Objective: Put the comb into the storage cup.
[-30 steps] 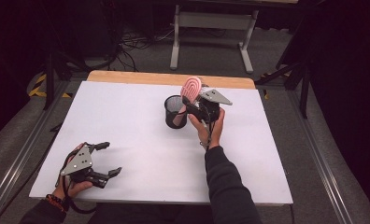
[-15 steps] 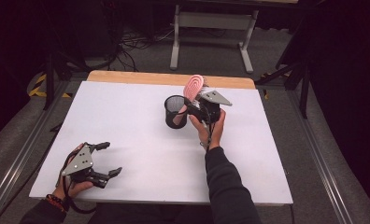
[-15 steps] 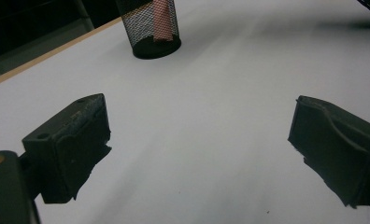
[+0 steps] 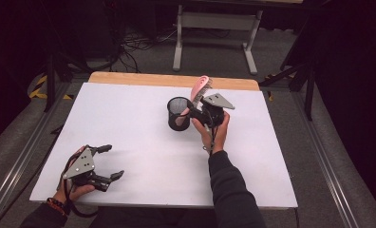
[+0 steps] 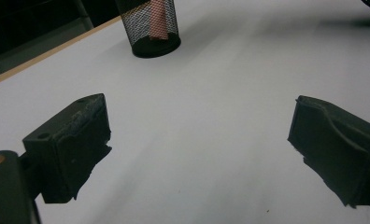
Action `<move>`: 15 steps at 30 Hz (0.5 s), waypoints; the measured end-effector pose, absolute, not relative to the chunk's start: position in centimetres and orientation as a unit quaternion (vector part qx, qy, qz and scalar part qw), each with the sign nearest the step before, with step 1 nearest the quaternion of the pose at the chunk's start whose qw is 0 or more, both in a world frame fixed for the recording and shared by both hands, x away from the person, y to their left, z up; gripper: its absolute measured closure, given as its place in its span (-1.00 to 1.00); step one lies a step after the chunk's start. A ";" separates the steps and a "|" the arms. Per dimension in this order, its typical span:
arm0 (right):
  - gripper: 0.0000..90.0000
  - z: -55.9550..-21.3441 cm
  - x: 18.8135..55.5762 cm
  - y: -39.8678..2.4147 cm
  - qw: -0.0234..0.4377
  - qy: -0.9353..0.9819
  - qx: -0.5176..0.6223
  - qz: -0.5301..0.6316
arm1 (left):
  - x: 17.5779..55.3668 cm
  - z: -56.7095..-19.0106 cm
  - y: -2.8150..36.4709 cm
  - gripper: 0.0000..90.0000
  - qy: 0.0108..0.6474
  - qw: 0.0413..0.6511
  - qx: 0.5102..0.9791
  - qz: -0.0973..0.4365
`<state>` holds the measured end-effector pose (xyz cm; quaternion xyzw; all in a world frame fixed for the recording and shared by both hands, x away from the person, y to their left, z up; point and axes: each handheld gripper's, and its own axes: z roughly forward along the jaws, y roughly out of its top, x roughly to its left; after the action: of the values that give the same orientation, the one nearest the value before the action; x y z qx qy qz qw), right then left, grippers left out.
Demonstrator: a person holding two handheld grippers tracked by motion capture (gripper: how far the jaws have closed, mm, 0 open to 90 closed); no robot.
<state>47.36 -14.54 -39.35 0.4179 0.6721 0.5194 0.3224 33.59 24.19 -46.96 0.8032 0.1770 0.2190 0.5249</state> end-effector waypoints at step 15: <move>-0.10 -39.1 46.7 -14.1 0.333 0.679 0.402 0.517 | 33.6 -46.9 24.1 -0.86 0.178 0.525 0.803 0.219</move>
<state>46.66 -14.12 -39.05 0.4017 0.6791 0.5166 0.3325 33.56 24.13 -46.95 0.8031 0.1779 0.2192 0.5247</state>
